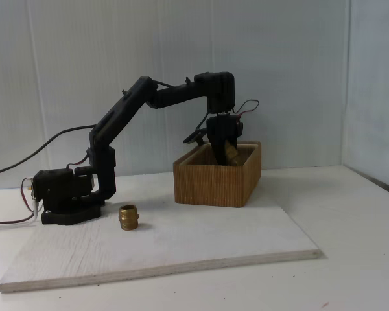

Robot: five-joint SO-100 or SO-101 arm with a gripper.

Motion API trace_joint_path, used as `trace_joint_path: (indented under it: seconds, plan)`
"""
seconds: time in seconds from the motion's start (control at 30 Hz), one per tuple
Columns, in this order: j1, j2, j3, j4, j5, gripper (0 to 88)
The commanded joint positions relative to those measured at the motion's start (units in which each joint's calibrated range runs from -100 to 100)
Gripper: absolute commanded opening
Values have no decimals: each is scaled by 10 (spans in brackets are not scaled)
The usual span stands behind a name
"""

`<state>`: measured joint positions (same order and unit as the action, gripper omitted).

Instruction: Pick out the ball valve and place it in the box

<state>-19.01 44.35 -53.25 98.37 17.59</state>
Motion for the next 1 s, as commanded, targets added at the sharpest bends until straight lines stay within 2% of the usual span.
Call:
trace_joint_path:
  seconds: [0.0, 0.6, 0.8, 0.97]
  plan:
    - [2, -17, -11, 9, 0, 37]
    - [3, -17, -13, 9, 0, 40]
    - [6, -17, -11, 9, 0, 121]
    - [7, -17, -11, 9, 0, 128]
